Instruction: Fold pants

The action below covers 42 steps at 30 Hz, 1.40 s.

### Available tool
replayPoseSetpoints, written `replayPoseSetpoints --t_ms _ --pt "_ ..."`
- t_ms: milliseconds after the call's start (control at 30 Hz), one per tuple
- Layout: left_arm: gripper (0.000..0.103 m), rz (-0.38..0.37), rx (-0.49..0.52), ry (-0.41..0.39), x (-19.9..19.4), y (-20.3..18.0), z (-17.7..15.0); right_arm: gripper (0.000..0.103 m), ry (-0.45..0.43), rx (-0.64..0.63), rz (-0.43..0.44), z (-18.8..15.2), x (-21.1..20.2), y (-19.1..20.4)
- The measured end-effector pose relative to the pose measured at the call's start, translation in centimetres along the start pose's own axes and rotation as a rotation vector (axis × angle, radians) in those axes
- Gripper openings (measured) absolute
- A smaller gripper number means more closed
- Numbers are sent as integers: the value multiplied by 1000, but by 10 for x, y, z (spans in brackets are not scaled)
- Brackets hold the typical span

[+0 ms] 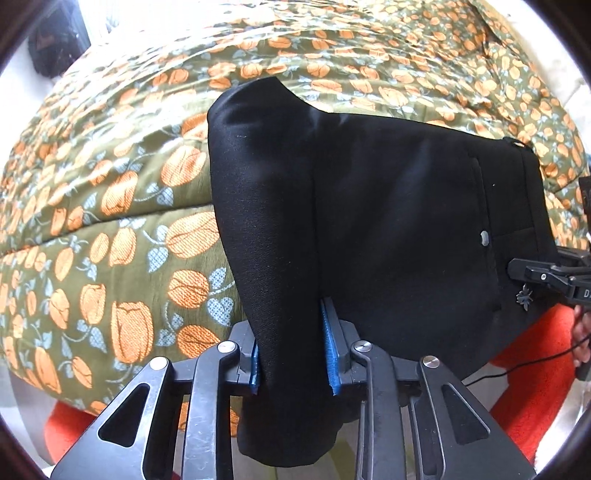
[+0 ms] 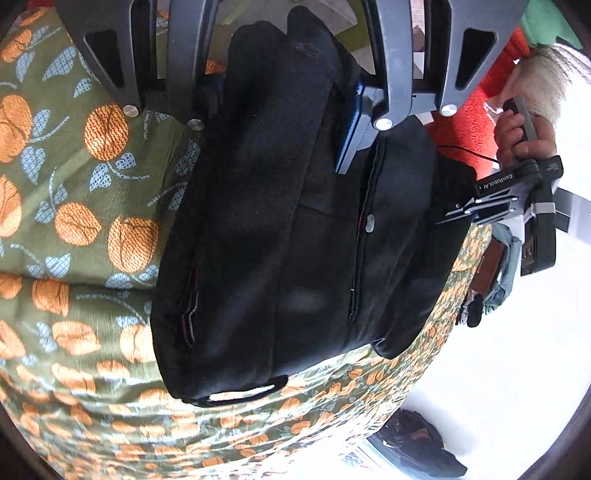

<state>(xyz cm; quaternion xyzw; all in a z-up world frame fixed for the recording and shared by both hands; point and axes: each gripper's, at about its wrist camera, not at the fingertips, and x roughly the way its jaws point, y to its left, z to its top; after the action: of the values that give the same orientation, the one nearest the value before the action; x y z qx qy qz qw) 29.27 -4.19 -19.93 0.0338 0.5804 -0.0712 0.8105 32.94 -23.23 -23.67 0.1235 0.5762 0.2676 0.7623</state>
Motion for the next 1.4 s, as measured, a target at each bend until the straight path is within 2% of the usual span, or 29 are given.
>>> replayPoseSetpoints --t_ms 200,300,400,567,700,767,800,833,867,900,933,967,1033,1067,1200,1300,1333,1400 --pt "22 8 12 -26 -9 -5 -1 40 -22 -24 -17 3 -7 7" --pt "21 -51 -3 -74 -34 -4 5 33 -54 -48 14 2 -19 22" --pt "20 -114 -22 -151 -67 2 22 32 -95 -116 36 13 -36 50" --pt "19 -84 -22 -298 -105 23 74 31 -180 -224 49 67 -50 89" --pt "20 -48 -41 -401 -100 49 117 32 -257 -239 38 124 -52 89" --pt "35 -6 -51 -410 -78 59 132 33 -261 -239 16 151 -41 82" --pt "42 42 -67 -406 -62 66 137 38 -237 -215 -10 165 -29 73" --pt "58 92 -82 -397 -46 73 139 48 -214 -183 -56 176 -18 62" --pt "67 155 -99 -377 -31 79 136 55 -191 -150 -142 182 -5 49" --pt "68 201 -109 -348 -22 85 127 61 -180 -136 -229 188 1 42" --pt "69 211 -110 -327 -17 87 116 61 -175 -130 -286 185 5 34" --pt "76 198 -105 -316 -14 88 100 63 -176 -117 -310 178 5 28" --pt "89 204 -94 -306 -13 83 67 86 -187 -91 -317 157 -1 17" --pt "90 216 -85 -304 -13 76 54 90 -186 -92 -330 145 -2 14" --pt "91 236 -59 -270 -23 43 13 92 -161 -117 -421 91 -9 8" --pt "95 237 -69 -251 -37 24 2 92 -183 -105 -452 57 -23 12" --pt "99 224 -71 -249 -43 18 0 92 -195 -104 -461 46 -29 18" --pt "100 212 -78 -244 -57 7 -7 92 -224 -100 -473 25 -38 37"
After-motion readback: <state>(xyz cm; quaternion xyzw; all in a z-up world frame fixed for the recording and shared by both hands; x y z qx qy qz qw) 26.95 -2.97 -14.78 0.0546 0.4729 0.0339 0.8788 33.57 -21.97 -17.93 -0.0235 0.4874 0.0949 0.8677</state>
